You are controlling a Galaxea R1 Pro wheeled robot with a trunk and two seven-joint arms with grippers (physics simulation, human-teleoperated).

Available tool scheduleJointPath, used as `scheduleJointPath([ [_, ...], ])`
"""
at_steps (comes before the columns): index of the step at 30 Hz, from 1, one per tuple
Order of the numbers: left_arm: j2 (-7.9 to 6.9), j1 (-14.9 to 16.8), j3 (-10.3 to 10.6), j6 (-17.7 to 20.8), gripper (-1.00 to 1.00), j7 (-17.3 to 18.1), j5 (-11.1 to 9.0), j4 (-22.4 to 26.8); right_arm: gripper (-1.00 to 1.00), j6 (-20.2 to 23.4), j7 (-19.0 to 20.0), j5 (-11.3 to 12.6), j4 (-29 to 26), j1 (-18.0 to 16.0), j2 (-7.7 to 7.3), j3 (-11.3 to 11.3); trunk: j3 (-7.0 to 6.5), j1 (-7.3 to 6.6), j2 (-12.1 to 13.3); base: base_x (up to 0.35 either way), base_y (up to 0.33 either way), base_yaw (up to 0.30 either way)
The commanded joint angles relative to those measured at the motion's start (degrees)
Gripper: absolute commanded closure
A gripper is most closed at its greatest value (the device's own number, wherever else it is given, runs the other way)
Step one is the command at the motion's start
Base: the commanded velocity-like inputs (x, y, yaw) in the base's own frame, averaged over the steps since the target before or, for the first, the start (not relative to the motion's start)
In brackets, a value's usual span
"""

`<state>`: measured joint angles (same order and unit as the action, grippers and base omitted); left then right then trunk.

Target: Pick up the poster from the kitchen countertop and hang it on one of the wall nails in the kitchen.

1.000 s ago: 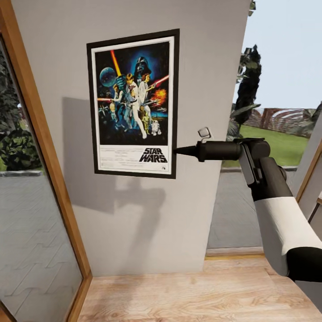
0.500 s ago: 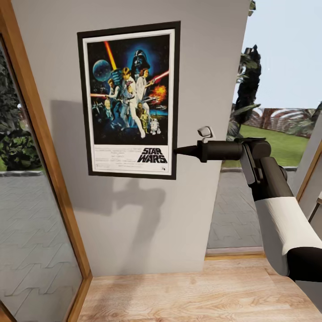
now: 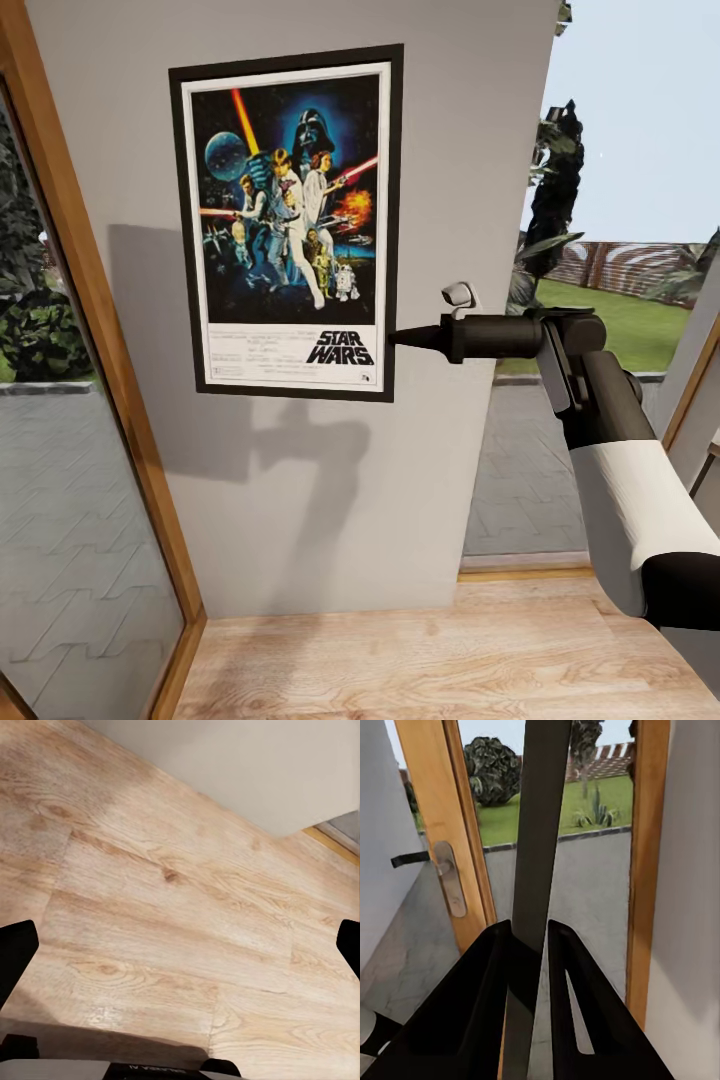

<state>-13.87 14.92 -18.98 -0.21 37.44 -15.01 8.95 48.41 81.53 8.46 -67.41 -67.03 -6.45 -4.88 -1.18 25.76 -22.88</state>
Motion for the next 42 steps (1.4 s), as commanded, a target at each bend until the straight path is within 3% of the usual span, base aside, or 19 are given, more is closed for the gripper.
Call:
scheduleJointPath([
  [1,-0.02,0.0,0.1,0.0,-1.00,0.2,-0.3,-0.1,1.00,0.6,0.0,0.4,0.0,0.0,-0.06,-0.1,0.03,0.02,0.0,0.000,0.000,0.000],
  [26,-0.04,0.0,0.1,0.0,-1.00,0.2,-0.3,-0.1,1.00,-1.3,0.0,0.4,-2.1,0.1,-0.14,-0.4,0.03,0.02,0.0,0.008,0.000,0.000],
  [42,-0.02,0.0,0.1,0.0,-1.00,0.1,-0.3,0.0,1.00,-1.4,-0.1,0.2,-2.1,0.1,-0.13,-0.3,0.03,0.02,0.0,0.305,0.000,0.000],
])
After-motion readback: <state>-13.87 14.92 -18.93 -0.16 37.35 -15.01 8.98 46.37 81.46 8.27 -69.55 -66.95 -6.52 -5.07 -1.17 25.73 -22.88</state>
